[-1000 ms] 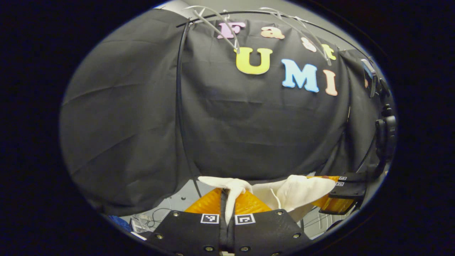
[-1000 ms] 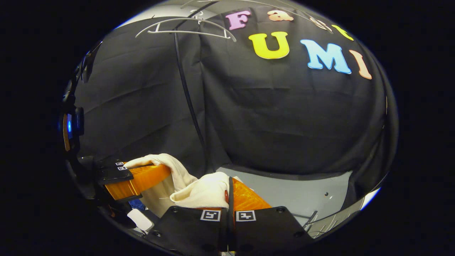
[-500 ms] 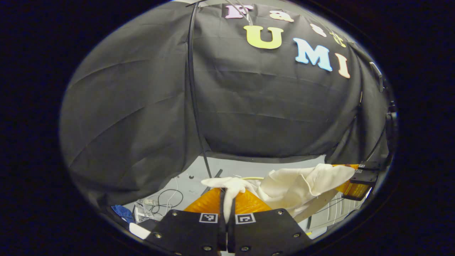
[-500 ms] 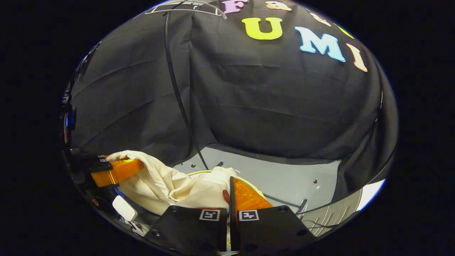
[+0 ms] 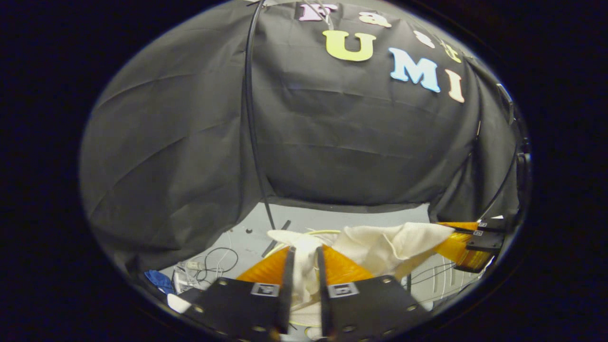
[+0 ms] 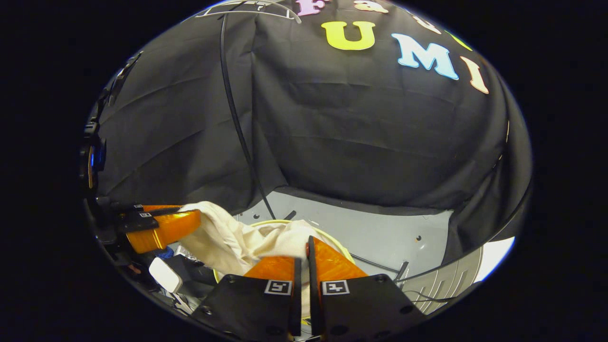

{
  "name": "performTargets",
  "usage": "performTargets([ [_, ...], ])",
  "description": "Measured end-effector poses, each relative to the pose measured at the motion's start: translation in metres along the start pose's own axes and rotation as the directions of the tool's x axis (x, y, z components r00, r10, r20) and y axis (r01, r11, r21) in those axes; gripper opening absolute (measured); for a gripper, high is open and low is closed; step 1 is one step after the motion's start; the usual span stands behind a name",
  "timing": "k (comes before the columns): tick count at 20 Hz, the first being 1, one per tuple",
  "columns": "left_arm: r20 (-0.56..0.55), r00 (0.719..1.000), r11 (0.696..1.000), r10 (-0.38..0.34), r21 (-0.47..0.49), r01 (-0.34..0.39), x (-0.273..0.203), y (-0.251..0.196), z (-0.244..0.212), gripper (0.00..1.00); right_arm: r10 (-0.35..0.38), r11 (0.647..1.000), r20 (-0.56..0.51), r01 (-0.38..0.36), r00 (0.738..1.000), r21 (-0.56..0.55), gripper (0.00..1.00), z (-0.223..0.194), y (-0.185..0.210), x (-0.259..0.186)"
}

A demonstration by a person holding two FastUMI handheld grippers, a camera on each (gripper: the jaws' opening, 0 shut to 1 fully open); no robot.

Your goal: Grasp the clothes on the hanger with both hands and then place them into the laundry hamper below.

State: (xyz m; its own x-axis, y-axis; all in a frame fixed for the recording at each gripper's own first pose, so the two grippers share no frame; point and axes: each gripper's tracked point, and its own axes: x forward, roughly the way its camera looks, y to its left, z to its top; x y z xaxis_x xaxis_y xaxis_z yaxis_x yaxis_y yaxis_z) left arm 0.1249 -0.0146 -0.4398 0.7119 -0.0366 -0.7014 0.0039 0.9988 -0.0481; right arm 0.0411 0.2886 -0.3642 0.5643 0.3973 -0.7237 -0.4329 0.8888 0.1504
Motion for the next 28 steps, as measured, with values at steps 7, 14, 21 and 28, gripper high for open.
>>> performTargets([
  [7, 0.081, 0.997, 0.999, 0.01, 0.032, -0.013, -0.023, 0.001, 0.031, 0.95, -0.038, 0.999, 0.106, 0.036, 0.994, 0.023, 0.96, 0.028, -0.006, -0.029],
  [14, 0.182, 0.983, 0.996, -0.028, 0.083, 0.013, -0.059, -0.005, 0.087, 0.95, -0.104, 0.994, 0.243, 0.093, 0.965, 0.057, 0.96, 0.086, -0.038, -0.075],
  [21, 0.372, 0.923, 0.991, -0.098, 0.124, 0.056, -0.13, -0.014, 0.196, 0.94, -0.237, 0.971, 0.409, 0.207, 0.881, 0.117, 0.92, 0.149, -0.101, -0.168],
  [28, 0.513, 0.839, 0.98, -0.182, 0.162, 0.113, -0.201, -0.037, 0.274, 0.94, -0.387, 0.922, 0.529, 0.329, 0.755, 0.204, 0.92, 0.185, -0.15, -0.27],
])
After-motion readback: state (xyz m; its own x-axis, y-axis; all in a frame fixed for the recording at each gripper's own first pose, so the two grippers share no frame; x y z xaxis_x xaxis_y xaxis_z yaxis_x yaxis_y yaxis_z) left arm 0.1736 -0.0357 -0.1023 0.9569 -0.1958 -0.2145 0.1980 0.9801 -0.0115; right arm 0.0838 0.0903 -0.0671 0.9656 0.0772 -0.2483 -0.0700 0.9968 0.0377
